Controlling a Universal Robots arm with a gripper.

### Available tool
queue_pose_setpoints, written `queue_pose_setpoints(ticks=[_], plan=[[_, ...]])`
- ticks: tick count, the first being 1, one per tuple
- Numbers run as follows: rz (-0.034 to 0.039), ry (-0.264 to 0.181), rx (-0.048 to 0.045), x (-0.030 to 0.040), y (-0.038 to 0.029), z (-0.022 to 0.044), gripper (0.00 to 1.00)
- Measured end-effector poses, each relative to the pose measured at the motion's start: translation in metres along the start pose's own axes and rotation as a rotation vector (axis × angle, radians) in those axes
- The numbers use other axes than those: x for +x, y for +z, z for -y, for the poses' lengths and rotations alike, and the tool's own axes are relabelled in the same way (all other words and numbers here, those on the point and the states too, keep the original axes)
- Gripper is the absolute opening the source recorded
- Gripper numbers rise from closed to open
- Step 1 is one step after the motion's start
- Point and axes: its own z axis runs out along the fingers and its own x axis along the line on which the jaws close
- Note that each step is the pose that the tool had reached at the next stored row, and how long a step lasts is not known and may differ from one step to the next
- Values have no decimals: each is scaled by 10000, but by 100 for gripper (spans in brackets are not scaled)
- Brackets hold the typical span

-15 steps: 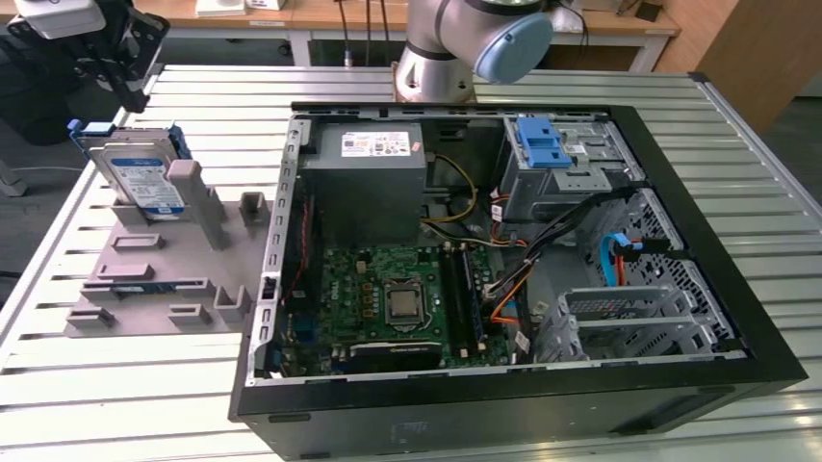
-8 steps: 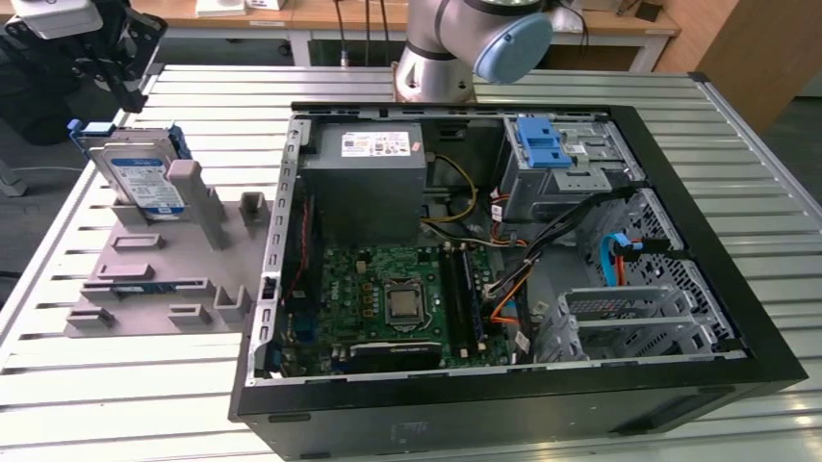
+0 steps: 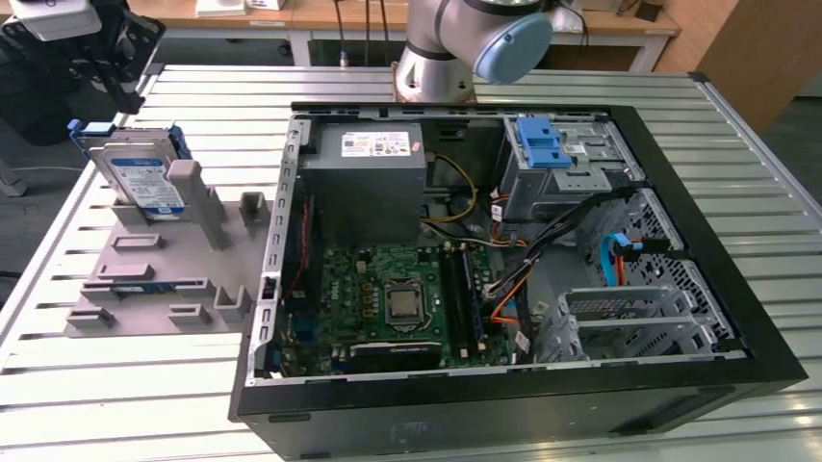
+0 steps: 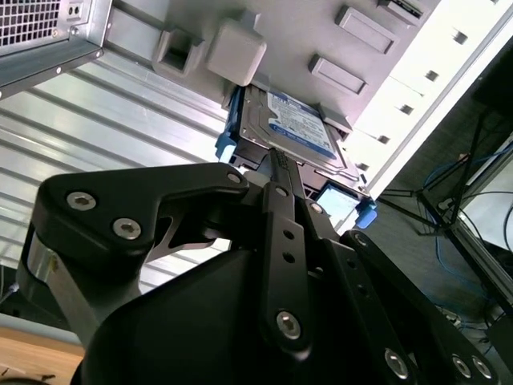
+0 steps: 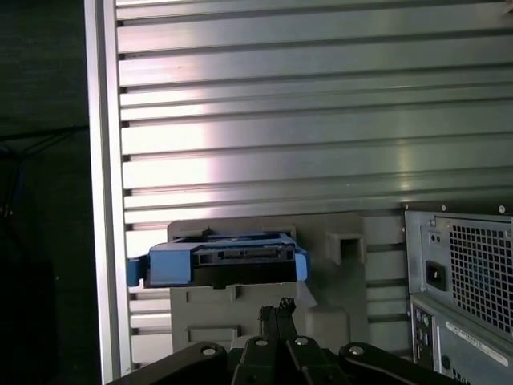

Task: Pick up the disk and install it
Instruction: 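Reach for the disk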

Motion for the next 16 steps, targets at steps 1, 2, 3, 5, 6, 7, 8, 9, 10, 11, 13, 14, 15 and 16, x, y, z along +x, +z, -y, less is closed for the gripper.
queue_pose_setpoints(ticks=[1,2,3,5,6,7,8,9,10,11,13,14,15,16], plan=[[-8,0,11,12,1,-2,11],[-6,-2,11,30,3,-6,11],[-4,-4,10,52,6,-10,11],[-5,-5,11,91,9,-17,11],[-5,-6,11,109,11,-22,11],[-4,-6,11,127,13,-27,11],[-4,-7,11,147,15,-32,11],[-4,-8,11,168,17,-37,11],[-5,-8,11,192,19,-42,11],[-4,-10,10,223,24,-46,11],[-4,-11,11,278,30,-54,11],[-5,-10,11,304,33,-58,11],[-4,-10,10,328,37,-62,11],[-5,-11,11,349,39,-67,11]])
